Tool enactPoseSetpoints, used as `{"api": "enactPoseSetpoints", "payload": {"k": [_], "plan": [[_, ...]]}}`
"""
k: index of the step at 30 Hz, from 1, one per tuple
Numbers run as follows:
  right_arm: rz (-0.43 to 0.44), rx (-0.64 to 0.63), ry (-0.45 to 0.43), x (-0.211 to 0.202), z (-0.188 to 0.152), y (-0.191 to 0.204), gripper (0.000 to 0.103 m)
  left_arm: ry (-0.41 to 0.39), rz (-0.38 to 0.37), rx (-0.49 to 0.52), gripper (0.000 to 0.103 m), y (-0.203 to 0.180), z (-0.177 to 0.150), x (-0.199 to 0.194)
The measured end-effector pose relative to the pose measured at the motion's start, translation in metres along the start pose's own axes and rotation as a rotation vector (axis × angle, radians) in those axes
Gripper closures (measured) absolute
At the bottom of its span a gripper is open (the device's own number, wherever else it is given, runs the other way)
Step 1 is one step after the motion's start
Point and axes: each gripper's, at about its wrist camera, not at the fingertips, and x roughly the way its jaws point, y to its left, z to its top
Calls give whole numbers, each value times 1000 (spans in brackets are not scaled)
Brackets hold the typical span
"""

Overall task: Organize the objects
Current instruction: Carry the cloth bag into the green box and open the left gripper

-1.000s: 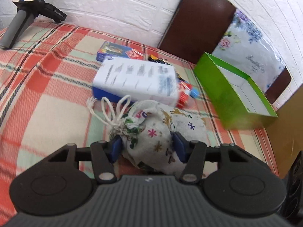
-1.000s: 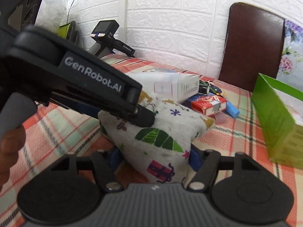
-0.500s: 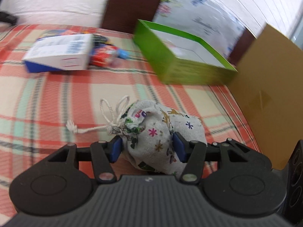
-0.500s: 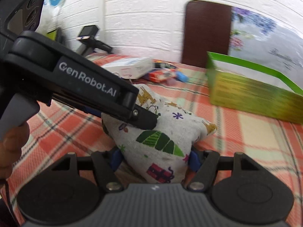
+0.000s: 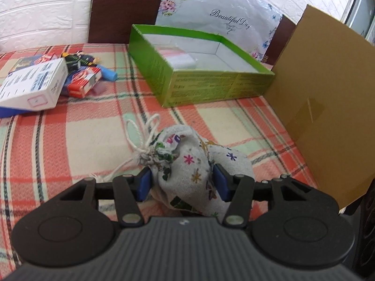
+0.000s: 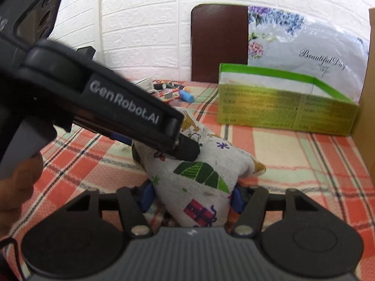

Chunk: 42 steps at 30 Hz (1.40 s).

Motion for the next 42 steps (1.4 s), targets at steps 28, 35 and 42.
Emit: {"api": "enactPoseSetpoints", "payload": {"k": [28,35,42], "plan": [[-365,81,-218,153,135,-157,41,-154,-16,208,48,-55,209,157],[-408,162,-251,151,115,-165,23,-142,33,186,42,-46,204,174],[-392,169,-254,148,121,-165,23,-170,107,222,41,-52,195,156]]}}
